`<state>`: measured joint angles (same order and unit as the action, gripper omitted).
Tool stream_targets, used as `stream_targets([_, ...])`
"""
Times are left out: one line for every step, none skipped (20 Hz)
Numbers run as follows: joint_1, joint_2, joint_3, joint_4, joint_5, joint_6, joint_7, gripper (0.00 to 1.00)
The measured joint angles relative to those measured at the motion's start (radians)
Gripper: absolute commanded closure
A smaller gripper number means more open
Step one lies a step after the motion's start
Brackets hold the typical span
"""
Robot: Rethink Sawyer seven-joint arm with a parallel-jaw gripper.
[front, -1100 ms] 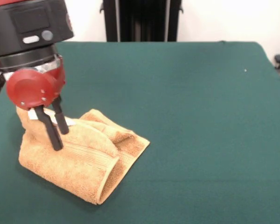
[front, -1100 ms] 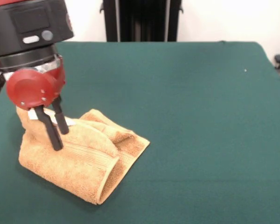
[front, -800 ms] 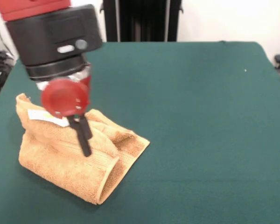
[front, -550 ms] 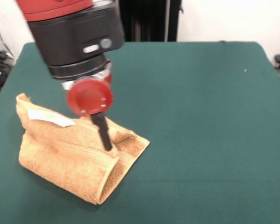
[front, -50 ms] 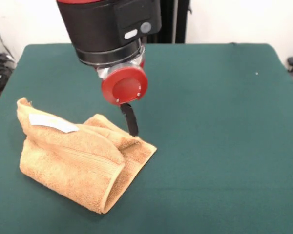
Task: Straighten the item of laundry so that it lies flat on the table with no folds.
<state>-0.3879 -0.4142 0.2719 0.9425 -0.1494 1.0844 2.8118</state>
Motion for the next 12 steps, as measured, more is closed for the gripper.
stream_targets([0.008,0.001,-0.012,-0.016,0.0,0.006,0.0,0.0])
stream_targets([0.015,0.003,-0.024,-0.032,-0.001,0.013,0.0,0.0])
stream_targets([0.021,0.007,-0.037,-0.048,-0.002,0.013,0.0,0.0])
stream_targets([0.024,0.011,-0.043,-0.058,-0.003,0.013,0.0,0.0])
stream_targets([0.027,0.016,-0.05,-0.069,-0.004,0.013,0.0,0.0])
stream_targets([0.03,0.02,-0.057,-0.079,-0.004,0.013,0.0,0.0])
stream_targets([0.035,0.029,-0.069,-0.096,-0.006,0.013,0.0,0.0])
stream_targets([0.037,0.034,-0.075,-0.103,-0.007,0.013,0.0,0.0])
stream_targets([0.039,0.039,-0.081,-0.111,-0.007,0.013,0.0,0.0])
stream_targets([0.041,0.044,-0.087,-0.118,-0.008,0.013,0.0,0.0])
stream_targets([0.042,0.051,-0.094,-0.127,-0.008,0.013,0.0,0.0])
stream_targets([0.041,0.058,-0.098,-0.133,-0.008,0.013,0.0,0.0])
